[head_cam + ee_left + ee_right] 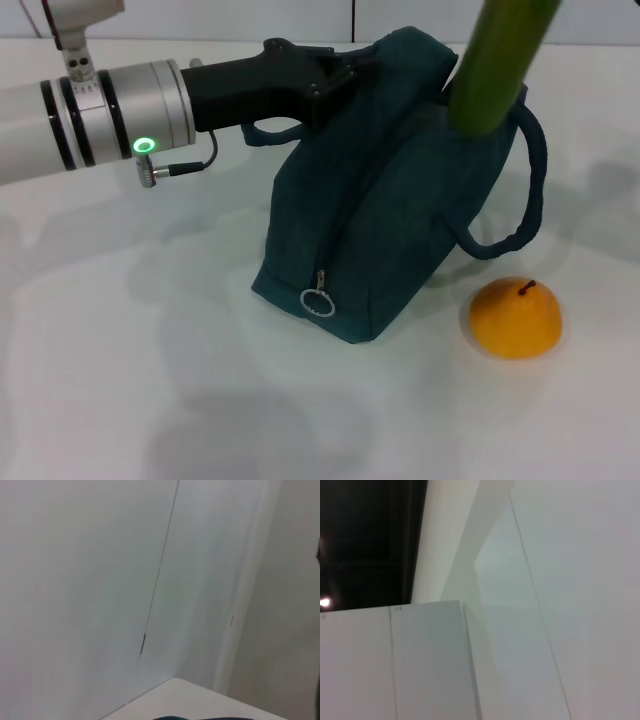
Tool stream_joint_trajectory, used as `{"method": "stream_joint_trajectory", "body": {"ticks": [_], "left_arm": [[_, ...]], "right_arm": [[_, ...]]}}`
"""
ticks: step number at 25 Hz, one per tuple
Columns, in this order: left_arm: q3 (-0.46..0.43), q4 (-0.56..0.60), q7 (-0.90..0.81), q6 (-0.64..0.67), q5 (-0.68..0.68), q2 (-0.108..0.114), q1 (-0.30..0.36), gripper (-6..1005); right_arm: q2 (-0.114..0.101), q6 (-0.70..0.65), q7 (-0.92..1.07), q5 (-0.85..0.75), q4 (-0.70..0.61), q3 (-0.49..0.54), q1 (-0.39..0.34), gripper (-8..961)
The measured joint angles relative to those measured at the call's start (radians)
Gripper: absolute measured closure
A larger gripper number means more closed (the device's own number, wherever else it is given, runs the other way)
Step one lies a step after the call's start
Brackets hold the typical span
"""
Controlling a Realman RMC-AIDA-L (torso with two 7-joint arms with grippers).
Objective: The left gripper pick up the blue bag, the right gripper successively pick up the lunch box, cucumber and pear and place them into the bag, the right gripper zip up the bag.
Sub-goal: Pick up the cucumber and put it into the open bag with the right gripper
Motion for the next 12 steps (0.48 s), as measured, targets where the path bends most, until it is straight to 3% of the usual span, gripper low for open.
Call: {"method": "stream_joint_trajectory", "body": {"ticks": [7, 12], "left_arm": [[0.003, 0.0, 0.015, 0.007, 0.0, 0.0, -0.004, 962], [0.003, 0.0, 0.016, 0.006, 0.0, -0.001, -0.005, 962]], "right_arm": [[-0.002, 0.041, -0.027, -0.005, 0.111, -0.005, 0.074, 407], [-0.002, 0.046, -0.078, -0.027, 0.153, -0.042, 0.079, 407]]}}
